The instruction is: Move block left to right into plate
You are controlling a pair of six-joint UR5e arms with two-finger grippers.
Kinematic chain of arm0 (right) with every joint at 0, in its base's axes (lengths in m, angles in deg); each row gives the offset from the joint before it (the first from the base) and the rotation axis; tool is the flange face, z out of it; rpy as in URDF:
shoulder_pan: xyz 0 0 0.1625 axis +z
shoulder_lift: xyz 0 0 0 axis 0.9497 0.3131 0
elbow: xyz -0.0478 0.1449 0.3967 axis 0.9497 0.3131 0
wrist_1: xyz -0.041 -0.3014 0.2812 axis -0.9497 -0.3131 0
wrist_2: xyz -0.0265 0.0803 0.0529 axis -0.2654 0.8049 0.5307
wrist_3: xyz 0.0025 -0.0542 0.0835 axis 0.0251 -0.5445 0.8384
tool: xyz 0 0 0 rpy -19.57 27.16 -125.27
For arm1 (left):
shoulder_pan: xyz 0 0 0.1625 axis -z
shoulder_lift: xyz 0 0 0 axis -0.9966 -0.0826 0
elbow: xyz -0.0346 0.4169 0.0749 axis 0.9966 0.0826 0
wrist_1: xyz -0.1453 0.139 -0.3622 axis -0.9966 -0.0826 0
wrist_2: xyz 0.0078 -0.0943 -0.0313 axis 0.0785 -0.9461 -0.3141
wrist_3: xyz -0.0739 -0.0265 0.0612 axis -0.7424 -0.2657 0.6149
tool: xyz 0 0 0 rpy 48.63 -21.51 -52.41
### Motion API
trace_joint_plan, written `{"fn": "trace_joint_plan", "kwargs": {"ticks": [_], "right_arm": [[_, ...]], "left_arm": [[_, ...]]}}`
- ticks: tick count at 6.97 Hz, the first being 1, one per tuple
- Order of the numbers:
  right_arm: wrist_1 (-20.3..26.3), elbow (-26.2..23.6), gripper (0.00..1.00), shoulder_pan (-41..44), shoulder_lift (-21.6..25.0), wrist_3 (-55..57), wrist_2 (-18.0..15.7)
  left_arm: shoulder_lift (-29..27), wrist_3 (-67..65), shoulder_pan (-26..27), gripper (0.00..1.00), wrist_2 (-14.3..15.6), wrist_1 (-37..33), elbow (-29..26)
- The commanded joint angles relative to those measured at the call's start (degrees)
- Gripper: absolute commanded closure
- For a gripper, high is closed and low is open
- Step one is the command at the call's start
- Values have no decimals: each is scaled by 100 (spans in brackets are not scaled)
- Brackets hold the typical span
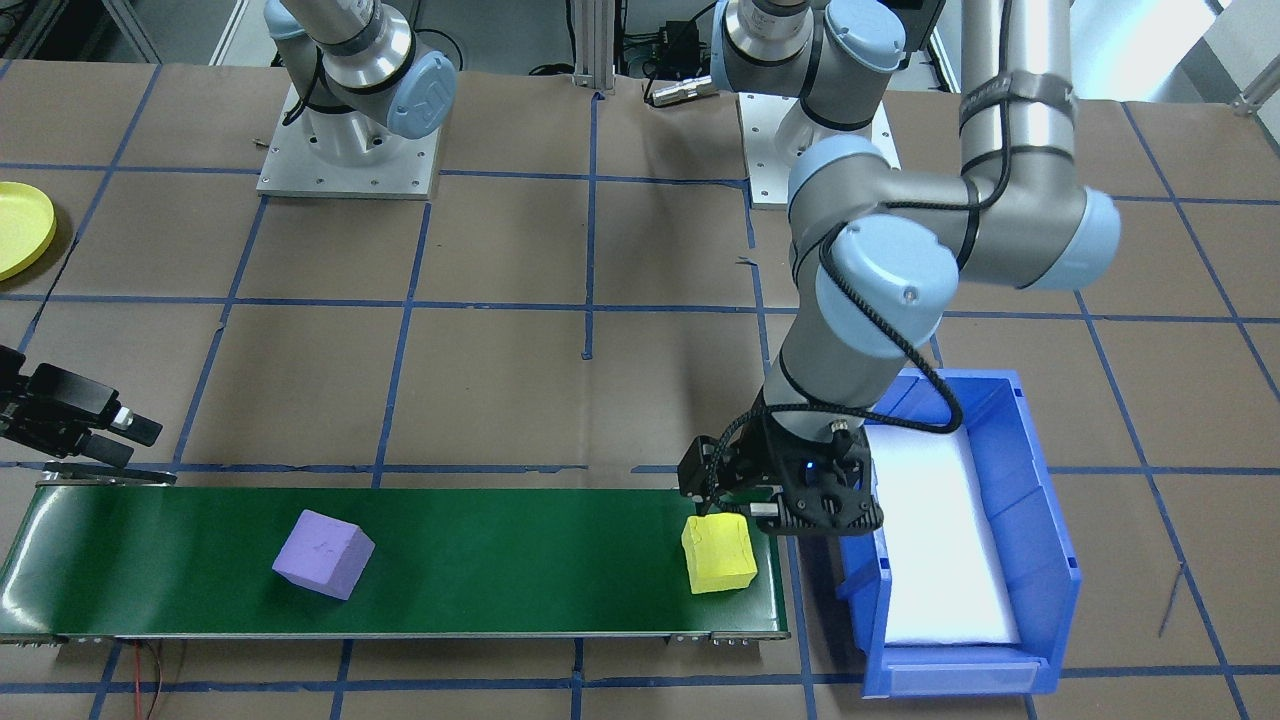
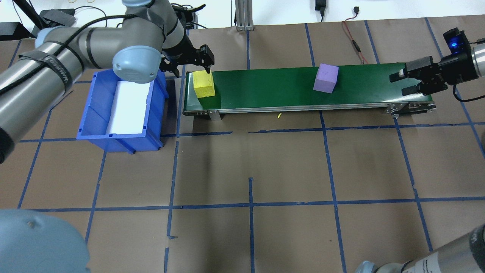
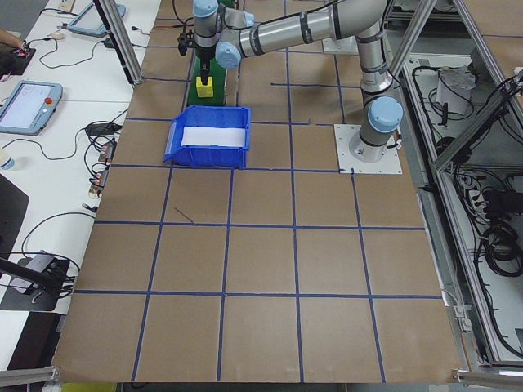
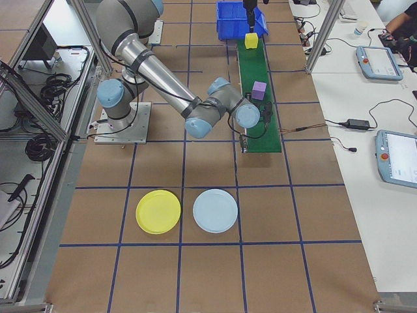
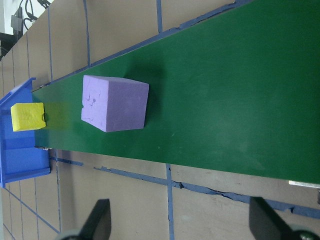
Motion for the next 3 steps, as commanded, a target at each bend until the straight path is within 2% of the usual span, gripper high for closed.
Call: {"fn": "trace_joint_plan", "kwargs": {"ticks": [1, 2, 3], "right_arm": [[-22, -36, 0, 10, -47, -37, -6], [-40, 25, 0, 37, -73, 42, -15], [-205, 269, 0, 263, -152, 391, -6]], "left_arm": [[1010, 76, -191, 0, 38, -1197, 0], [1433, 146, -419, 0, 39, -1663, 79], [1863, 921, -639, 0, 65, -2512, 80]]}}
